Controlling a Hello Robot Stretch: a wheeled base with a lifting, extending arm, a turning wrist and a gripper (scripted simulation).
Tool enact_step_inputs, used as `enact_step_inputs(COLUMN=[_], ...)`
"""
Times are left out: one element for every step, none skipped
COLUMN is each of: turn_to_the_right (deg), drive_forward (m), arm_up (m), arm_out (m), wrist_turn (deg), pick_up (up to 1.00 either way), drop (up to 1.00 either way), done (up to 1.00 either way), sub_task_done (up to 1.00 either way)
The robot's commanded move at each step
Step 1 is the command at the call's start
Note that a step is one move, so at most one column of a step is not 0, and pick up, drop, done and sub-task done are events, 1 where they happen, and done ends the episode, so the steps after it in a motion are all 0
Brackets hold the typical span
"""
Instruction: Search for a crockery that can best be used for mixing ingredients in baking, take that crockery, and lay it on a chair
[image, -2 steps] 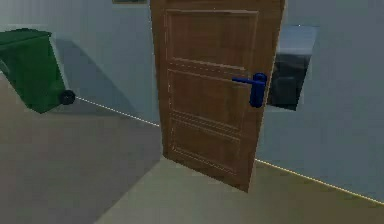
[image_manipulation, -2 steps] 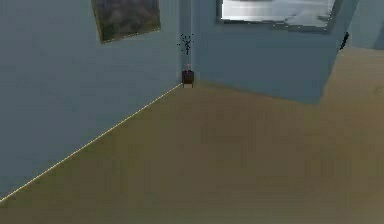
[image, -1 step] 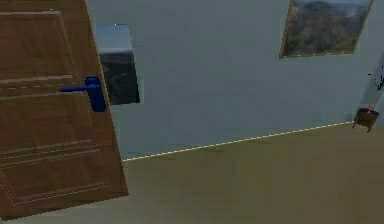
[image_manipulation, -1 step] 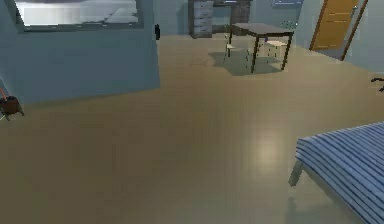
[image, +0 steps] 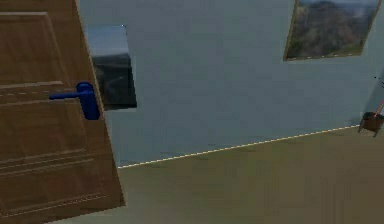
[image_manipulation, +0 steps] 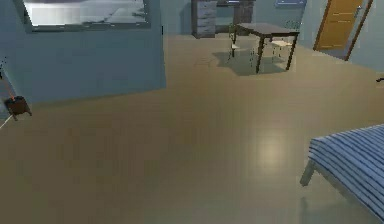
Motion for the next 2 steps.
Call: enact_step_inputs(turn_to_the_right=[-45.0,-45.0], drive_forward=[0.00,0.00], arm_up=[0.00,0.00], arm_out=[0.00,0.00], wrist_turn=[0.0,0.0], pick_up=[0.00,0.00], drop=[0.00,0.00], done=[0.00,0.00], sub_task_done=[0.00,0.00])
